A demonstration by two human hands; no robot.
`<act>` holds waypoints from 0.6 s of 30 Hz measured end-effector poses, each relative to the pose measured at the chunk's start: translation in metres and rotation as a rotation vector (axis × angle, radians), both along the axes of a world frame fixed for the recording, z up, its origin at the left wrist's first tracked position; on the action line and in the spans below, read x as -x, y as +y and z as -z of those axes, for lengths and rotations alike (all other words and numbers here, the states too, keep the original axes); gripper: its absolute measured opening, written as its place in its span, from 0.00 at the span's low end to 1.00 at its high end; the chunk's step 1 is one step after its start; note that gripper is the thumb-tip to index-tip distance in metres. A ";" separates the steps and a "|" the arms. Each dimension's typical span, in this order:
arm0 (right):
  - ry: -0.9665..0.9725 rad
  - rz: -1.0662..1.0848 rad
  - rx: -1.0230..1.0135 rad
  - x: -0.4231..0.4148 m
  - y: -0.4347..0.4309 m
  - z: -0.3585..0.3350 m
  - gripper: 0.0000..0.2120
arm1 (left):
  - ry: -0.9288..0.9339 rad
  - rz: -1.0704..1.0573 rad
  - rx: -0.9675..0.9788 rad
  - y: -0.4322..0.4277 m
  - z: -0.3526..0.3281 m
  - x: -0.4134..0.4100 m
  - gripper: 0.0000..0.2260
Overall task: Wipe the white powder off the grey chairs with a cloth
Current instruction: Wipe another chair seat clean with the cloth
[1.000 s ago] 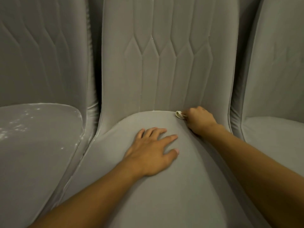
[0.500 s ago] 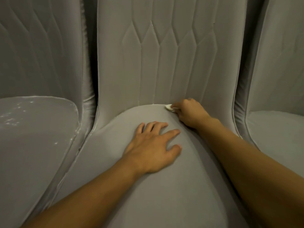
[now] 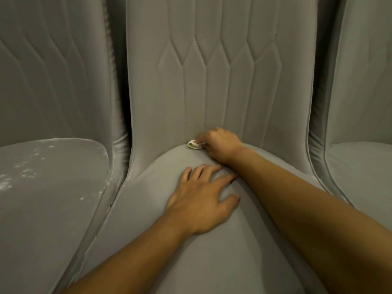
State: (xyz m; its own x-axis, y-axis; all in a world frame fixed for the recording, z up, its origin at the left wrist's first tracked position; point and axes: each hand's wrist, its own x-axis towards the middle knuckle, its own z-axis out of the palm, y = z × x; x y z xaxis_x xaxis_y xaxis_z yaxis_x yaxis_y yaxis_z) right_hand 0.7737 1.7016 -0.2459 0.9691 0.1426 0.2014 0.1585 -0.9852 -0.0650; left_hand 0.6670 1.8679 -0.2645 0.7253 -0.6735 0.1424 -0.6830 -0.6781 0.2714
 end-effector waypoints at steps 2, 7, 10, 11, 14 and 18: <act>0.000 0.082 0.023 0.014 -0.012 -0.005 0.18 | 0.014 -0.003 -0.018 0.000 -0.001 0.001 0.26; -0.042 0.287 0.241 0.052 -0.042 -0.015 0.13 | 0.049 0.004 -0.039 0.001 -0.004 0.002 0.26; 0.004 0.369 0.249 0.070 -0.055 -0.018 0.09 | 0.050 0.004 -0.043 0.001 -0.005 0.004 0.25; 0.013 0.387 0.230 0.076 -0.058 -0.020 0.09 | 0.051 0.001 -0.040 0.002 -0.005 0.003 0.25; 0.029 0.434 0.152 0.097 -0.060 -0.021 0.13 | 0.049 -0.003 -0.019 0.003 -0.003 0.003 0.25; 0.033 0.475 0.113 0.133 -0.061 -0.019 0.15 | 0.055 -0.005 -0.016 0.002 -0.002 0.003 0.26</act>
